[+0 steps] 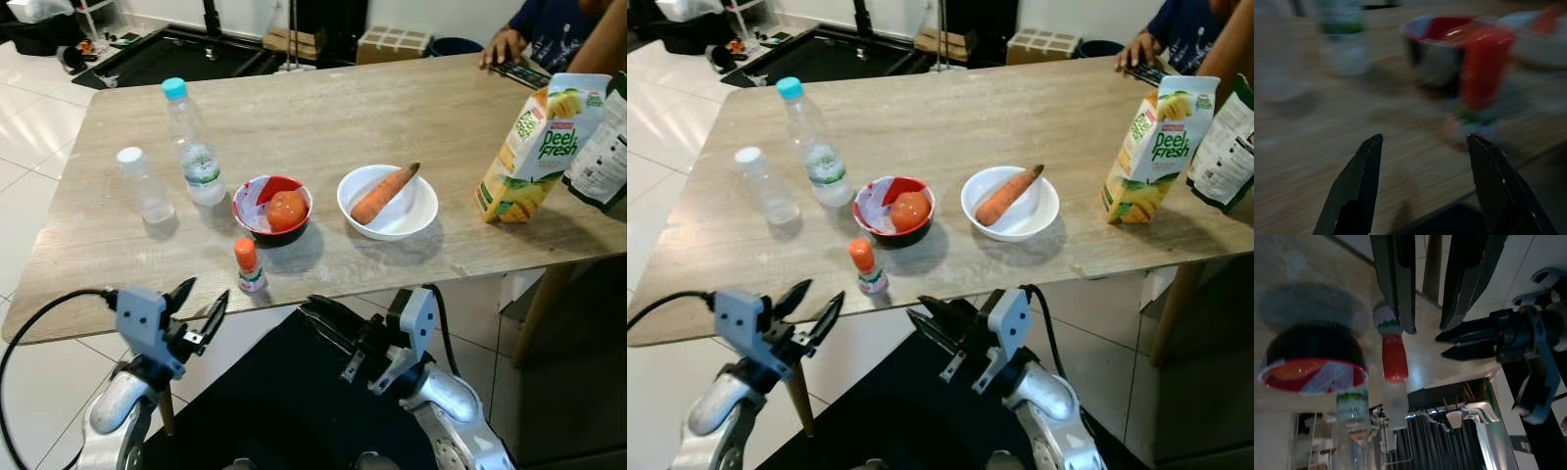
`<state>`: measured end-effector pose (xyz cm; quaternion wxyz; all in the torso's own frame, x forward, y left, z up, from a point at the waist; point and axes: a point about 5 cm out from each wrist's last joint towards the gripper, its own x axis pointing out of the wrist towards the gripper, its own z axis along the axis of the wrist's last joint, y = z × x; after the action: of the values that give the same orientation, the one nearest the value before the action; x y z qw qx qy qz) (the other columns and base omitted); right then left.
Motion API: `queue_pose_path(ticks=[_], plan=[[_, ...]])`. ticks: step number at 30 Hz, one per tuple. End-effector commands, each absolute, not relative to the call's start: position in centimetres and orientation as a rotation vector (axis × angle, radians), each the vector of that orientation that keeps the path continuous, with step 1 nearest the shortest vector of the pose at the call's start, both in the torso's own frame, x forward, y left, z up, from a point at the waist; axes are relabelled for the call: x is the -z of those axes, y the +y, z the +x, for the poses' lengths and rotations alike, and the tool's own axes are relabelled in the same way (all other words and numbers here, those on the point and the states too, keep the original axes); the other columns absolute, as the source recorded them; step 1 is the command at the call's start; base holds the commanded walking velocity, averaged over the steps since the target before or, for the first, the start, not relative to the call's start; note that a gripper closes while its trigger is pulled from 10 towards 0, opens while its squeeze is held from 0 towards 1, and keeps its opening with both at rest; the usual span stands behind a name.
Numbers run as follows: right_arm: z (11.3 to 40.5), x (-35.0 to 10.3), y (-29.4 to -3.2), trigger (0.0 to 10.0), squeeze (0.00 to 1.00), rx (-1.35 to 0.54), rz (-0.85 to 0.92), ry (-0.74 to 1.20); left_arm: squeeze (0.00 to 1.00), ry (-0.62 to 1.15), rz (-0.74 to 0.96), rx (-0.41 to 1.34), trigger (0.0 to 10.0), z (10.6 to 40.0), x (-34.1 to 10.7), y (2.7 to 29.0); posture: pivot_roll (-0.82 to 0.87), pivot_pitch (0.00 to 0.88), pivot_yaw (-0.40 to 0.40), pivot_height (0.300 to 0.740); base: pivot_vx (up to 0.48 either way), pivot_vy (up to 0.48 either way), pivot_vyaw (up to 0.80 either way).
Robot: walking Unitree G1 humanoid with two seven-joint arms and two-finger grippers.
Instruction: Restocking fridge
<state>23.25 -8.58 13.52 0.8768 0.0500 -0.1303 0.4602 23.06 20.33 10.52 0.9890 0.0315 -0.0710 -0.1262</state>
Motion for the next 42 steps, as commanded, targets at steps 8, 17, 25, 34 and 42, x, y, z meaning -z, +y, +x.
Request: queue_pose_path(ticks=[8,17,25,34,42], plan=[[24.7,-13.1,-7.2,10.0,0.0,-0.929,0.072,-0.203,0.0,-0.134,0.06,0.088,10.0,22.1,-9.9,20.8,-0.13,0.163,0.039,0.74,0.0,0.0,0.0],[26.9,-13.9,-4.9,10.0,1.0,-0.914,0.053,-0.203,0.0,-0.193,0.042,0.099,10.0,22.2,-11.1,20.1,-0.12,0.172,0.037,0.74,0.0,0.0,0.0],[28.3,-15.3,-2.9,10.0,0.42,-0.871,0.108,-0.226,0.0,-0.209,0.008,0.196,10.0,22.1,-11.6,19.2,-0.11,0.18,0.032,0.74,0.0,0.0,0.0],[28.5,-15.4,-1.4,10.0,0.0,-0.9,0.089,-0.223,0.0,-0.196,0.011,0.195,10.0,22.1,-11.5,19.1,-0.11,0.186,0.037,0.74,0.0,0.0,0.0],[29.2,-14.6,0.6,10.0,0.0,-0.925,0.024,-0.167,0.0,-0.206,-0.008,0.226,10.0,22.1,-11.7,18.9,-0.11,0.195,0.031,0.74,0.0,0.0,0.0]])
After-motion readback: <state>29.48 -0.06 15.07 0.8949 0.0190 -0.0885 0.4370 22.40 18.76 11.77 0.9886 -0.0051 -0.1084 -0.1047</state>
